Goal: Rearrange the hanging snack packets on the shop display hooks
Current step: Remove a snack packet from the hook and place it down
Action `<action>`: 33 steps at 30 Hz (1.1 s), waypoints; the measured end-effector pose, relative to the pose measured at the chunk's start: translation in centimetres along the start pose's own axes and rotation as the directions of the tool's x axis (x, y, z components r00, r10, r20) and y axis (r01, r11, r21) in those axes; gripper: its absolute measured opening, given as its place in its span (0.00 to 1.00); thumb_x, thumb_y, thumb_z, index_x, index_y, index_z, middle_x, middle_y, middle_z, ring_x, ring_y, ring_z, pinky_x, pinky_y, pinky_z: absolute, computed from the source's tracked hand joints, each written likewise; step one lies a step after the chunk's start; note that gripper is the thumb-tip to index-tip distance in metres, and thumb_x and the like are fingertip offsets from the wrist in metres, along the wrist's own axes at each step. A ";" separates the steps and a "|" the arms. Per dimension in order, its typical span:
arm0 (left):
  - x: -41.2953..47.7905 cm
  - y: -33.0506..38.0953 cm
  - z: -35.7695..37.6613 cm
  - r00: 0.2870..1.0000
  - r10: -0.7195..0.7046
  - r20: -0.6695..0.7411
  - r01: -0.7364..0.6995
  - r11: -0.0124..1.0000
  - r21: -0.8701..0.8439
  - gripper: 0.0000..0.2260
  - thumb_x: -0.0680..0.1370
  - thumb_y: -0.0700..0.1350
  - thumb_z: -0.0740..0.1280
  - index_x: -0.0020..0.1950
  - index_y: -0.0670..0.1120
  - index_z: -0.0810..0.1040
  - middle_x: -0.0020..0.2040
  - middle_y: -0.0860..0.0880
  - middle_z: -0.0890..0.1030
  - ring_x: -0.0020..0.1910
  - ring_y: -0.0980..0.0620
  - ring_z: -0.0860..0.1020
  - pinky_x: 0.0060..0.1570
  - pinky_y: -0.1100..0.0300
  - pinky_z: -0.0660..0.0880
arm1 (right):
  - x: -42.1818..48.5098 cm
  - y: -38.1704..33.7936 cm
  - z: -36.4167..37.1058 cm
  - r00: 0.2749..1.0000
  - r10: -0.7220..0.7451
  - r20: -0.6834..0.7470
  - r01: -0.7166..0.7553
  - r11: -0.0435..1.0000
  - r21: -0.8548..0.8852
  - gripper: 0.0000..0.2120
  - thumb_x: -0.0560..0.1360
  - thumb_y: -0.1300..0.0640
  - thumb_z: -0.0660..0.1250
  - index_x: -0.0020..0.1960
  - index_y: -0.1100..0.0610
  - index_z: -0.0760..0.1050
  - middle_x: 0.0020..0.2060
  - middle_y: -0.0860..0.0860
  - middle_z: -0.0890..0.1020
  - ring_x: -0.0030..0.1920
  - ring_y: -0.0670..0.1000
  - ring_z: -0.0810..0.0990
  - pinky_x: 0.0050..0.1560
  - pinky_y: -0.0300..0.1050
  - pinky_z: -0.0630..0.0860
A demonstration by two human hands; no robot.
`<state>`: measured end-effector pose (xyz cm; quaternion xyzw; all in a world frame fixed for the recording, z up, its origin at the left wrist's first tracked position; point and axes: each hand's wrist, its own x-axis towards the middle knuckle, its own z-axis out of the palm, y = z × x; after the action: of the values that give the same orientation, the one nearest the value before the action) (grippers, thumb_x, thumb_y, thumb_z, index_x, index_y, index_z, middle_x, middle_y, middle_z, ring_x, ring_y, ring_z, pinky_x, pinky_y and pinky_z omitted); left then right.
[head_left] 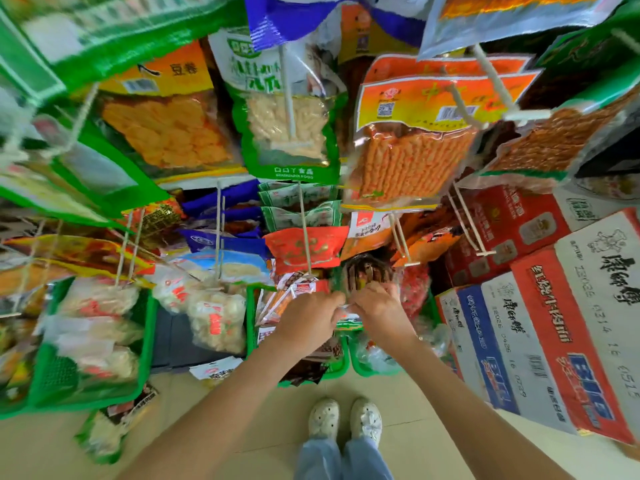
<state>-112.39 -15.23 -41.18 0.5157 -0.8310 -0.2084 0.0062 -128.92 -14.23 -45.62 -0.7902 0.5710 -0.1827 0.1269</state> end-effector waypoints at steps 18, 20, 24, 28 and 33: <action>-3.0 -10.5 -0.1 0.982 -0.169 -0.079 0.175 0.983 0.065 0.07 0.81 0.45 0.55 0.50 0.47 0.72 0.41 0.49 0.78 0.40 0.48 0.77 0.36 0.58 0.70 | 14.4 -0.5 5.9 0.938 0.219 0.269 -0.298 0.906 0.300 0.21 0.75 0.67 0.63 0.67 0.64 0.65 0.65 0.62 0.68 0.63 0.61 0.70 0.61 0.47 0.68; -3.2 -11.1 0.0 0.981 -0.165 -0.102 0.171 0.983 0.060 0.06 0.81 0.44 0.56 0.50 0.47 0.72 0.40 0.49 0.78 0.39 0.49 0.77 0.36 0.58 0.71 | 14.4 -0.6 6.1 0.946 0.226 0.234 -0.282 0.929 0.241 0.12 0.76 0.67 0.61 0.58 0.66 0.74 0.57 0.63 0.73 0.57 0.62 0.73 0.55 0.45 0.68; -3.7 -11.3 0.2 0.983 -0.144 -0.109 0.149 0.988 0.033 0.06 0.80 0.44 0.57 0.49 0.46 0.73 0.39 0.47 0.78 0.39 0.46 0.77 0.37 0.55 0.73 | 11.4 -1.8 5.2 0.947 0.219 0.234 -0.273 0.935 0.228 0.08 0.76 0.66 0.61 0.51 0.65 0.78 0.43 0.56 0.73 0.46 0.58 0.75 0.40 0.40 0.61; -4.6 -10.5 0.4 0.988 -0.086 -0.128 0.091 0.995 0.034 0.03 0.74 0.38 0.66 0.43 0.45 0.76 0.39 0.47 0.77 0.39 0.46 0.76 0.36 0.54 0.75 | 7.7 -3.3 3.5 0.944 0.246 0.219 -0.298 0.920 0.256 0.08 0.76 0.65 0.62 0.51 0.64 0.78 0.42 0.50 0.72 0.44 0.51 0.72 0.44 0.40 0.64; -7.0 -8.6 0.1 0.979 0.018 -0.203 0.007 0.993 0.122 0.12 0.61 0.36 0.77 0.41 0.45 0.83 0.49 0.43 0.80 0.44 0.44 0.79 0.39 0.54 0.77 | 3.2 -5.9 1.6 0.876 0.301 0.377 -0.387 0.906 0.175 0.07 0.75 0.62 0.65 0.50 0.61 0.80 0.46 0.55 0.78 0.48 0.55 0.76 0.40 0.35 0.61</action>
<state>-101.74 -12.45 -42.84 0.5316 -0.8385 -0.1033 0.0605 -122.28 -15.41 -44.23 -0.6729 0.6454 -0.0861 0.3511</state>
